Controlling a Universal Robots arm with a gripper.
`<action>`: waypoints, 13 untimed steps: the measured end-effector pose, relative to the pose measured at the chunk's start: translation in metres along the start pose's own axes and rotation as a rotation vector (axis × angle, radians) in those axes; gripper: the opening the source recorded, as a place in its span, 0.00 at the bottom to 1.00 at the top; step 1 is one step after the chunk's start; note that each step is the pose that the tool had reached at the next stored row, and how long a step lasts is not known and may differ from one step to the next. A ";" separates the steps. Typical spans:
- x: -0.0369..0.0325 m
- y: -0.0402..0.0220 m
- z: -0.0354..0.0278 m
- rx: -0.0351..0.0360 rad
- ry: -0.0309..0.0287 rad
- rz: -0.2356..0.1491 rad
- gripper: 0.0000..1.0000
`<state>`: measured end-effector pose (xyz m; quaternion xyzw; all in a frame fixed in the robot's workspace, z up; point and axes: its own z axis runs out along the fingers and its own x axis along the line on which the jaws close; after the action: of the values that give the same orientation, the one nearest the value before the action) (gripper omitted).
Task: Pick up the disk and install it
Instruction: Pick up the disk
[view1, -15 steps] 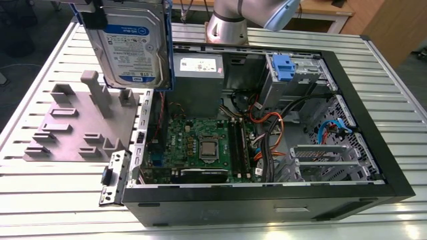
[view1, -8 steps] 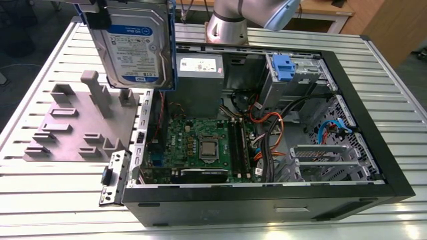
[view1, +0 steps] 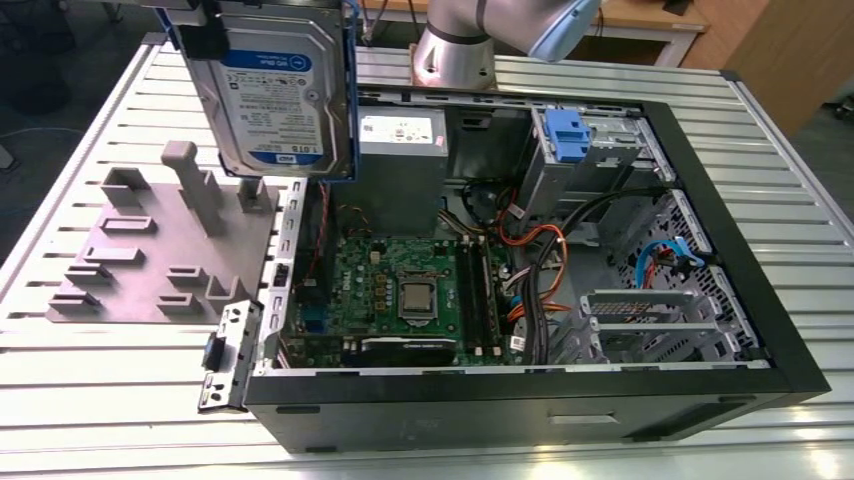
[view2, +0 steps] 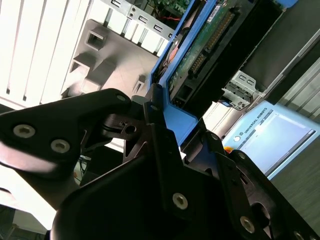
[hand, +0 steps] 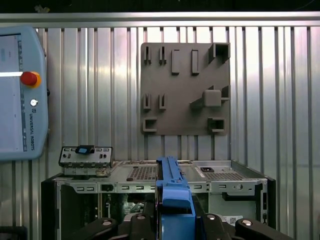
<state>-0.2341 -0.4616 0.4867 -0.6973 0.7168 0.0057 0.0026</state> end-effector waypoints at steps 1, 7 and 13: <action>0.0000 -0.0001 0.0000 0.0000 0.0001 0.000 0.36; -0.0001 -0.0018 0.0000 -0.0001 0.0000 0.000 0.36; -0.0002 -0.0044 -0.0001 -0.0001 0.0001 0.000 0.36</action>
<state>-0.2297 -0.4616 0.4867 -0.6973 0.7167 0.0057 0.0025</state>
